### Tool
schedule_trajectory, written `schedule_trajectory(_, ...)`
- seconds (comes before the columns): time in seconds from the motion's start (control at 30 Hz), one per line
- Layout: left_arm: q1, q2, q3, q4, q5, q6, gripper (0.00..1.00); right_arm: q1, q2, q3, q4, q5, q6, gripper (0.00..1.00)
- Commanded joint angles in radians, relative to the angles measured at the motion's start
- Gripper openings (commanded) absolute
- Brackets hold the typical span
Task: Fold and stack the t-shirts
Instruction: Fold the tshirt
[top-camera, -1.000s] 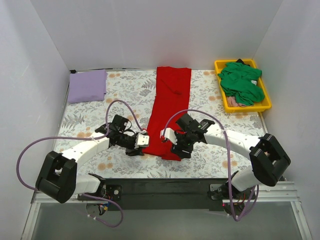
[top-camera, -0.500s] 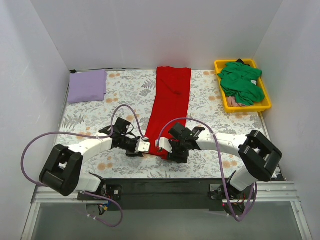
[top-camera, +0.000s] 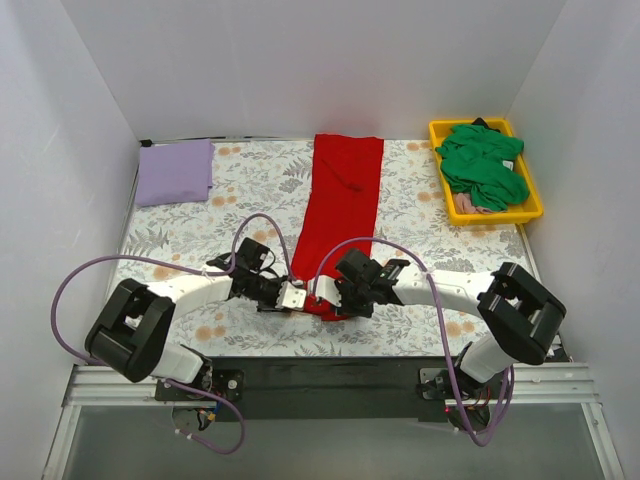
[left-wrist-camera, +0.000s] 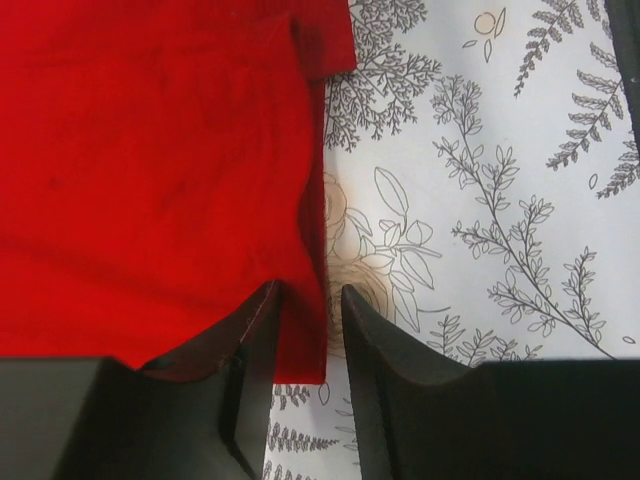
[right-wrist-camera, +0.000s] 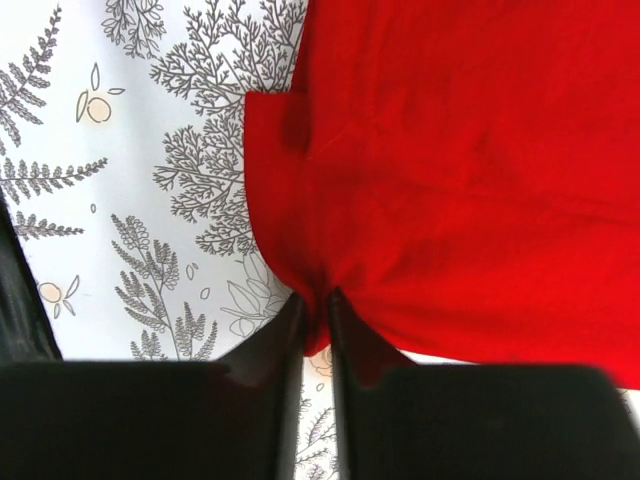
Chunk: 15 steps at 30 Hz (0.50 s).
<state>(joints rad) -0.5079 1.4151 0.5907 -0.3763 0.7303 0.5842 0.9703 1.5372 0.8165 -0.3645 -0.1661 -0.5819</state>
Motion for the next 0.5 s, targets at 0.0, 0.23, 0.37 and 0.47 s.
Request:
schedule_trajectory(0.0,-0.041,0.012,-0.037,-0.004,-0.095,0.006,0.25,0.005,0.054,-0.068,-0.017,0.051,-0.013,0.14)
schedule_trajectory(0.23,-0.116,-0.024,-0.031,-0.067,-0.121,-0.035,0.0,0.007,0.009,-0.069,-0.063,0.024,-0.07,0.01)
schedule_trajectory(0.37,-0.171,-0.119,-0.012,-0.168,-0.077,-0.043,0.0,0.007,-0.069,-0.062,-0.122,-0.035,-0.119,0.01)
schedule_trajectory(0.47,-0.22,-0.228,0.011,-0.255,-0.011,-0.086,0.0,0.007,-0.136,-0.04,-0.18,-0.085,-0.147,0.01)
